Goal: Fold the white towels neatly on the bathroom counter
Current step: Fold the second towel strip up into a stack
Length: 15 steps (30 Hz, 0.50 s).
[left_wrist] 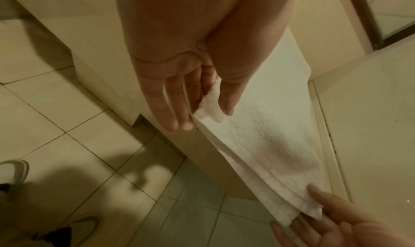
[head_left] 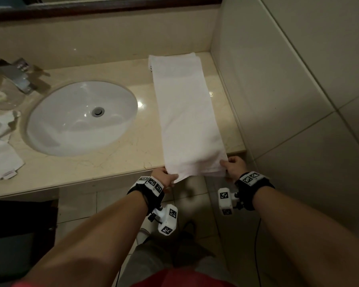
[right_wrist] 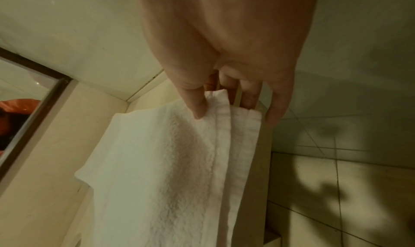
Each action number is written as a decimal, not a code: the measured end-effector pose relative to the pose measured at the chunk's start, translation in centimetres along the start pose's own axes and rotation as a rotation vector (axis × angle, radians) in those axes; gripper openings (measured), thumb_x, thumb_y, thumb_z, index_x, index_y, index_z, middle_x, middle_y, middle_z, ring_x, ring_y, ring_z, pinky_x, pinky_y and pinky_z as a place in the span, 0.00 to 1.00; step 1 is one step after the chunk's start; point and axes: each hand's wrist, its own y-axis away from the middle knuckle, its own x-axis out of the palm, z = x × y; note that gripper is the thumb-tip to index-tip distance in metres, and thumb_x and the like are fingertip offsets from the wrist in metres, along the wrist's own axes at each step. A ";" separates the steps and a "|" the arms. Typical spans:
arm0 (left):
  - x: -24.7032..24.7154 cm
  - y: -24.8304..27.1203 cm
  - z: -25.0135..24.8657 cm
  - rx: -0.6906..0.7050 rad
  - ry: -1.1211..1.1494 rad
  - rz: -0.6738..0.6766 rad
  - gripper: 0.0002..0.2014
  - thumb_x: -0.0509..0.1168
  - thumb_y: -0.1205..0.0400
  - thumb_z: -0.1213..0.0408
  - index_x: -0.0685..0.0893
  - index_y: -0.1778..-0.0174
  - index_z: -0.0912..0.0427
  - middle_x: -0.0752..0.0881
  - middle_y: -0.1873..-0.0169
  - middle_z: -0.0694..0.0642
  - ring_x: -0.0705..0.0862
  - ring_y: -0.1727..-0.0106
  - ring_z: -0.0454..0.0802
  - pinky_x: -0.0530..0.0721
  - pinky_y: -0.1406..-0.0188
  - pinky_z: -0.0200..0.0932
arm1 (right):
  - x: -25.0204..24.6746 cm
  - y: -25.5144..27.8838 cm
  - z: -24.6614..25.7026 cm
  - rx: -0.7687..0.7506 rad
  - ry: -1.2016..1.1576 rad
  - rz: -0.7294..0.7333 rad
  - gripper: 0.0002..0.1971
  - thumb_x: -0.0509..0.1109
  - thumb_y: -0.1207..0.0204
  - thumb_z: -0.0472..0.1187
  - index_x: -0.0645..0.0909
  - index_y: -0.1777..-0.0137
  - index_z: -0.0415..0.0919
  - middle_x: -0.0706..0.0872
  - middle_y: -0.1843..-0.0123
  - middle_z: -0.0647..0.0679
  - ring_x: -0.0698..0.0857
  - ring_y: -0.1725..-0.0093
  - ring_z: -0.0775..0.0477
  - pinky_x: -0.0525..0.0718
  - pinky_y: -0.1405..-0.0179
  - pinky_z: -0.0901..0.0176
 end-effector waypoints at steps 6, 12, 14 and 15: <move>0.2 -0.1 0.2 -0.066 0.125 0.000 0.17 0.69 0.19 0.72 0.74 0.36 0.68 0.83 0.64 0.61 0.84 0.70 0.52 0.83 0.80 0.42 | -0.5 1.2 -0.2 0.117 -0.167 0.160 0.07 0.71 0.20 0.43 0.77 0.54 0.42 0.83 0.48 0.41 0.84 0.49 0.38 0.88 0.59 0.44; 0.3 -0.1 0.5 -0.108 0.228 -0.004 0.13 0.66 0.18 0.75 0.71 0.43 0.62 0.84 0.57 0.66 0.87 0.67 0.57 0.87 0.80 0.47 | -0.7 1.6 -0.3 0.149 -0.251 0.207 0.06 0.69 0.19 0.38 0.76 0.55 0.38 0.82 0.53 0.40 0.84 0.56 0.41 0.88 0.71 0.53; 0.3 -0.2 0.5 -0.116 0.235 -0.007 0.12 0.66 0.18 0.76 0.71 0.43 0.63 0.84 0.53 0.68 0.87 0.67 0.58 0.88 0.79 0.49 | -0.8 1.7 -0.2 0.148 -0.289 0.190 0.07 0.68 0.19 0.33 0.75 0.58 0.34 0.81 0.56 0.38 0.83 0.58 0.41 0.89 0.74 0.55; 0.3 -0.2 0.6 -0.122 0.247 -0.012 0.13 0.65 0.18 0.77 0.71 0.43 0.63 0.83 0.52 0.69 0.87 0.66 0.58 0.88 0.79 0.49 | -0.9 1.8 -0.1 0.146 -0.304 0.177 0.07 0.68 0.20 0.31 0.75 0.59 0.33 0.80 0.57 0.37 0.82 0.59 0.42 0.89 0.75 0.57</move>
